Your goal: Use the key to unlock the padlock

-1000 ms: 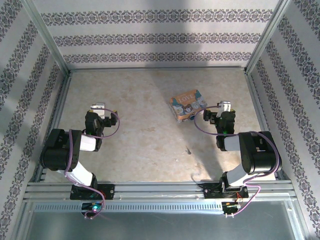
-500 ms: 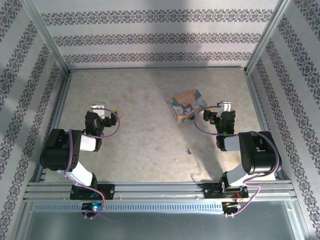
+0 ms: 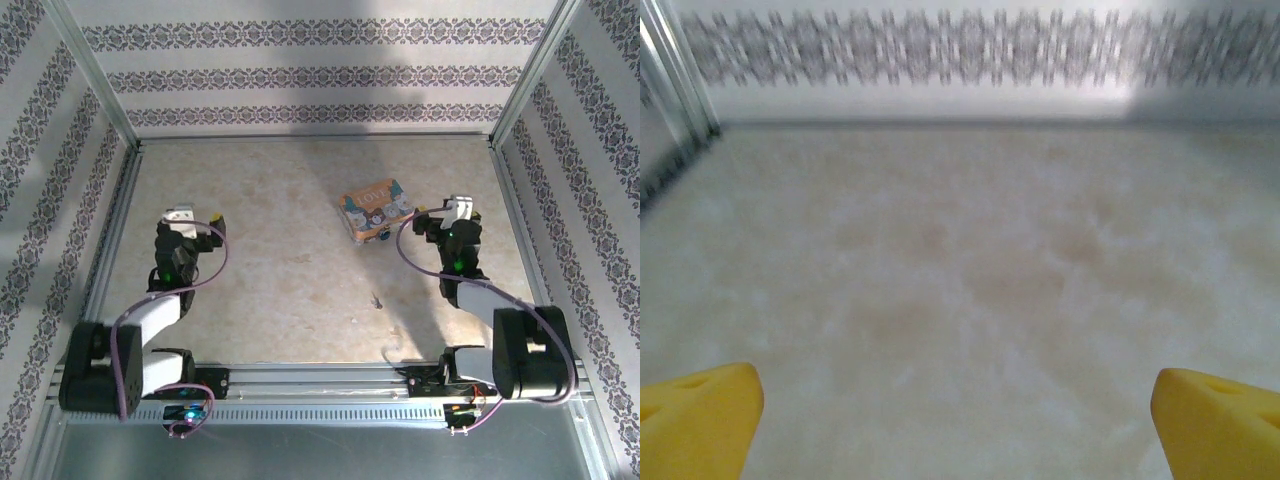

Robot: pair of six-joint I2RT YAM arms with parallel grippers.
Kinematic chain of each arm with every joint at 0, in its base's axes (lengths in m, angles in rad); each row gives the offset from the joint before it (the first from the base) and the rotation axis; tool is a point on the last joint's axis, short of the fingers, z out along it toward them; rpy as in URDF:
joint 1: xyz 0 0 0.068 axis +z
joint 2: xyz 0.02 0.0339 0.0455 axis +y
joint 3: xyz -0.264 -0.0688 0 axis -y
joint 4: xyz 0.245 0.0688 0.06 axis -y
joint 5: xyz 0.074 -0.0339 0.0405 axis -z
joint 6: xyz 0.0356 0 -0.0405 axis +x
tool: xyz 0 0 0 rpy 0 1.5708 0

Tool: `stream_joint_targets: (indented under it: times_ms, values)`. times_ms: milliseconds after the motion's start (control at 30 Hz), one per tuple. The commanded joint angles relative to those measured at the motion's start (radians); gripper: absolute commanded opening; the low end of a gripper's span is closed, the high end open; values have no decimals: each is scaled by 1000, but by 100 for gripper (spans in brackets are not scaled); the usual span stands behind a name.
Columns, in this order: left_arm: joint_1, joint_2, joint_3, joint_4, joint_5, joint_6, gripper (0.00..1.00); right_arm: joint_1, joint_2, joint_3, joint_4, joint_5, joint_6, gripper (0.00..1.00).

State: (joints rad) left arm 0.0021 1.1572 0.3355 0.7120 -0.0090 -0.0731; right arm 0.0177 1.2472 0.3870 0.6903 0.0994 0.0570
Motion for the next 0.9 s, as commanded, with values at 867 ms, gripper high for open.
stream_joint_targets:
  times_ms: [867]
  values:
    - [-47,-233,60,-689,467,-713,100,-32,498,783,-804,-413,186,98]
